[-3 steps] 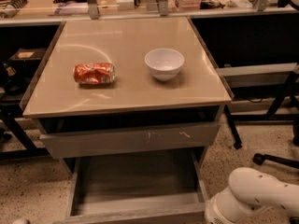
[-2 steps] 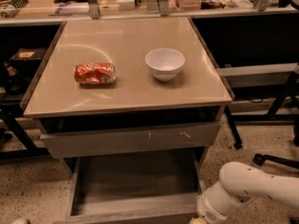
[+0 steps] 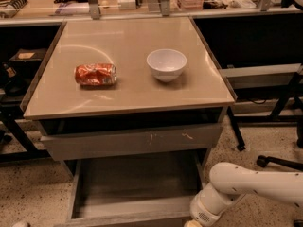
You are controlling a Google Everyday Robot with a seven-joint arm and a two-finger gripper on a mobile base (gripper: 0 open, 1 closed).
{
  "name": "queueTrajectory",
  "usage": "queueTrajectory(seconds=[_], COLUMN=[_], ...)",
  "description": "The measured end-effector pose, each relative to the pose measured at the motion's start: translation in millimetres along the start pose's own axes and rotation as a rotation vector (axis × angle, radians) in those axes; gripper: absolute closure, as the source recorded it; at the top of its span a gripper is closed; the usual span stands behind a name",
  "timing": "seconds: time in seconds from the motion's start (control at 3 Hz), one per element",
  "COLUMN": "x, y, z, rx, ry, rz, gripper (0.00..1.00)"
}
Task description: Open middle drawer
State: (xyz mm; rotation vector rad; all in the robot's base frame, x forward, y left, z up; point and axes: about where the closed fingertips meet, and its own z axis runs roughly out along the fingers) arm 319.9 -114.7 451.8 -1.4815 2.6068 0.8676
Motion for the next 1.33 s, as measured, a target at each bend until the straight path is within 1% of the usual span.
queueTrajectory(seconds=[0.33, 0.67, 1.0, 1.33], x=[15, 14, 38, 38], y=[11, 14, 29, 29], z=[10, 6, -6, -6], rx=[-0.044, -0.045, -0.049, -0.049], ry=[0.029, 0.03, 0.04, 0.04], rz=[0.023, 0.024, 0.091, 0.091], gripper=[0.0, 0.0, 0.0, 0.0])
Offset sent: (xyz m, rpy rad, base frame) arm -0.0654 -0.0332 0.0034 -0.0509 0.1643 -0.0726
